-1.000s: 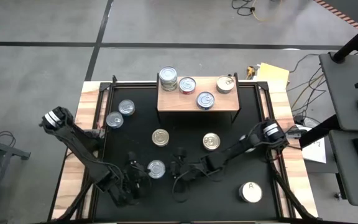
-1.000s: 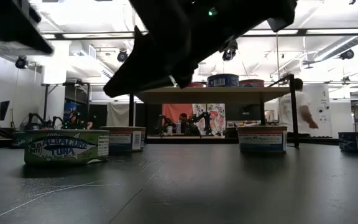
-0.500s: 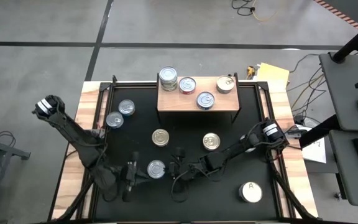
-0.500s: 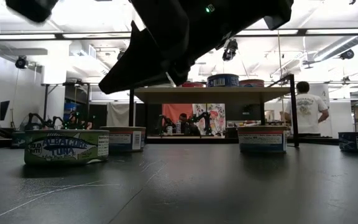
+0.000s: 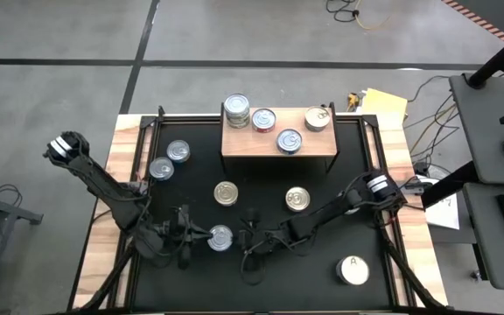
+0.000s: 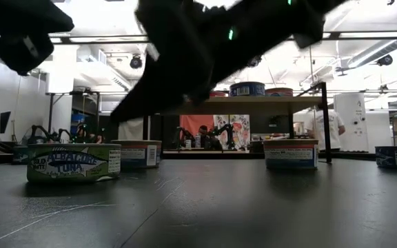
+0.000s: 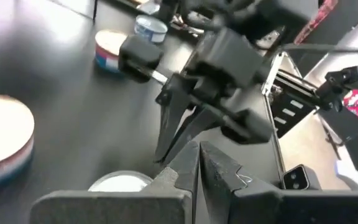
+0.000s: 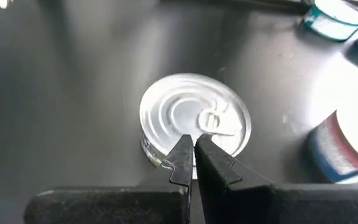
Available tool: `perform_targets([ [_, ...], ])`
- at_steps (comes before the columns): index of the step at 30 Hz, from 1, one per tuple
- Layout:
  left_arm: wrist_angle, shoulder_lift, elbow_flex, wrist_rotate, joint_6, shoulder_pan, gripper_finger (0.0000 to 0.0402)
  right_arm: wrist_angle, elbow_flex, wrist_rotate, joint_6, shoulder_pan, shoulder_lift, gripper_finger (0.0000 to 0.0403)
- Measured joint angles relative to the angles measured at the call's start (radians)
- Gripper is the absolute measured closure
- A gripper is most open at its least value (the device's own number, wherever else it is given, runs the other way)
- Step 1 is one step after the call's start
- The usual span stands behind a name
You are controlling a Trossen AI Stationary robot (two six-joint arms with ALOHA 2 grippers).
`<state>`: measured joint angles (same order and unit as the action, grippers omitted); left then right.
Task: Stack canned seafood by type on shelf
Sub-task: Put the green tuna can on the shelf
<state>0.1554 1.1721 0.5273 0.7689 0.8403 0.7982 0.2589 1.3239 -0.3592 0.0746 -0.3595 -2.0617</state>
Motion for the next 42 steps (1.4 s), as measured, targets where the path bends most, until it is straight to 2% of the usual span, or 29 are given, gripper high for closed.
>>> perform_targets([
  [5, -0.009, 0.018, 0.001, -0.001, 0.02, 0.0, 0.0401, 0.076, 0.005, -0.008, -0.021, 0.0, -0.067, 0.0394],
  [8, -0.041, 0.015, 0.002, -0.001, 0.216, -0.002, 0.0401, 0.068, 0.019, -0.009, -0.015, 0.0, -0.081, 0.0394],
  [15, -0.324, 0.025, 0.002, -0.076, 0.668, -0.004, 0.0401, 0.008, 0.024, -0.01, 0.003, 0.0, -0.068, 0.0394],
  [17, -0.364, 0.039, 0.001, -0.083, 0.735, -0.005, 0.0399, 0.005, 0.024, -0.01, 0.003, 0.0, -0.068, 0.0394],
  [20, -0.359, 0.06, 0.001, -0.097, 0.738, -0.005, 0.0386, 0.002, 0.023, -0.01, 0.003, 0.0, -0.068, 0.0394],
  [26, -0.33, 0.115, 0.001, -0.076, 0.763, -0.008, 0.0328, -0.004, 0.022, -0.009, 0.003, 0.0, -0.068, 0.0394],
  [42, -0.177, 0.288, 0.001, -0.071, 0.855, -0.017, 0.012, -0.023, 0.019, -0.003, -0.022, -0.002, -0.066, 0.0394],
])
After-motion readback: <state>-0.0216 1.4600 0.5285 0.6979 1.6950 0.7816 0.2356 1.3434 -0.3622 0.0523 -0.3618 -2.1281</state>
